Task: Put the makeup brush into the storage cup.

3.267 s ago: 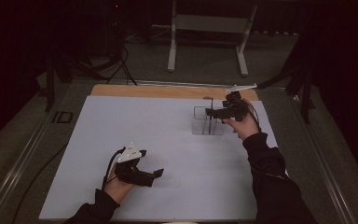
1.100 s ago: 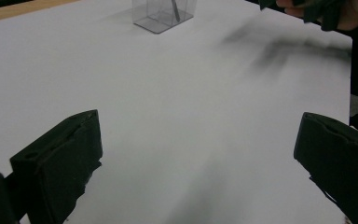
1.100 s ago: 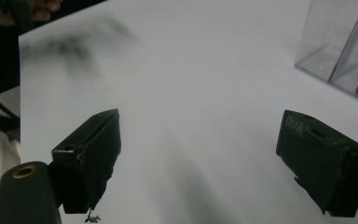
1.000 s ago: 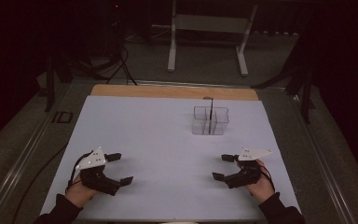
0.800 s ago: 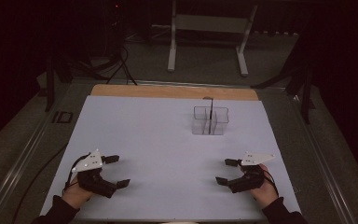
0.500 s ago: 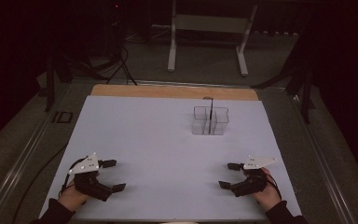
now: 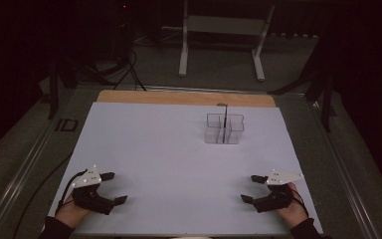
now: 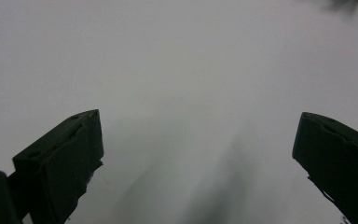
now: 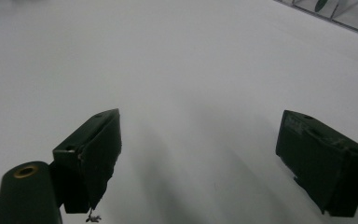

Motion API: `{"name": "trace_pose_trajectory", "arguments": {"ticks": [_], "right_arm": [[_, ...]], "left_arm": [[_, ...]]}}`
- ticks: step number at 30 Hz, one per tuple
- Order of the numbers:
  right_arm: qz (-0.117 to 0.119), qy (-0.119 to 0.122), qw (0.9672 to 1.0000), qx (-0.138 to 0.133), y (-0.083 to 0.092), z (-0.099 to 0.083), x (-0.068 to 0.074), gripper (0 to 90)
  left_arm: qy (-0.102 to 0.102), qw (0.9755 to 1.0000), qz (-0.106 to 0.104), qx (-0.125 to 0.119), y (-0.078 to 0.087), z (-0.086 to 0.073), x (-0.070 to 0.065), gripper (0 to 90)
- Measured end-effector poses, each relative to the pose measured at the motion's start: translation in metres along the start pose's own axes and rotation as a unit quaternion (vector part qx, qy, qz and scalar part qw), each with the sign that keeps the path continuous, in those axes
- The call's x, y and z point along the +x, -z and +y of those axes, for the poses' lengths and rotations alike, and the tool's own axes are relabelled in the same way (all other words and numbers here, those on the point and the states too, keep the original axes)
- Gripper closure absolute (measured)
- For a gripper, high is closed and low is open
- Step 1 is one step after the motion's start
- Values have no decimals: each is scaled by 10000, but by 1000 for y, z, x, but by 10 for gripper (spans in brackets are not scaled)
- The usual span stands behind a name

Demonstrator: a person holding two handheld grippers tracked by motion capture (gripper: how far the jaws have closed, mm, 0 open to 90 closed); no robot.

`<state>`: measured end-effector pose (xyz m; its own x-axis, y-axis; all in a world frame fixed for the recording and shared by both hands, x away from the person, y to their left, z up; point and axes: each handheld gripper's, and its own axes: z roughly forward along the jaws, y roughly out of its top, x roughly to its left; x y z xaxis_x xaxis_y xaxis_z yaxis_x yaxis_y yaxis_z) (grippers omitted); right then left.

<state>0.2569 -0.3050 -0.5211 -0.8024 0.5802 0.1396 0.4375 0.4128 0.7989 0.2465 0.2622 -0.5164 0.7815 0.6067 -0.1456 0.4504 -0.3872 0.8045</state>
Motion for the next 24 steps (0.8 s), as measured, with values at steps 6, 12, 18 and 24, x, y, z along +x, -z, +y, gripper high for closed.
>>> {"name": "trace_pose_trajectory", "arguments": {"ticks": [6,12,18,24], "right_arm": [[0,-80,9999,-82,1,-2,-2,141],[-51,-116,9999,-71,1,-2,-5,140],[-55,-102,9999,-60,0,-2,-4,139],[-78,-68,9999,-57,0,-1,-3,139]], "left_arm": [[253,9992,297,-25,0,-5,5,32],[433,9976,442,-308,4,-7,10,32],[374,9974,521,-314,4,-7,8,32],[394,9969,586,-355,6,-6,8,32]]}}
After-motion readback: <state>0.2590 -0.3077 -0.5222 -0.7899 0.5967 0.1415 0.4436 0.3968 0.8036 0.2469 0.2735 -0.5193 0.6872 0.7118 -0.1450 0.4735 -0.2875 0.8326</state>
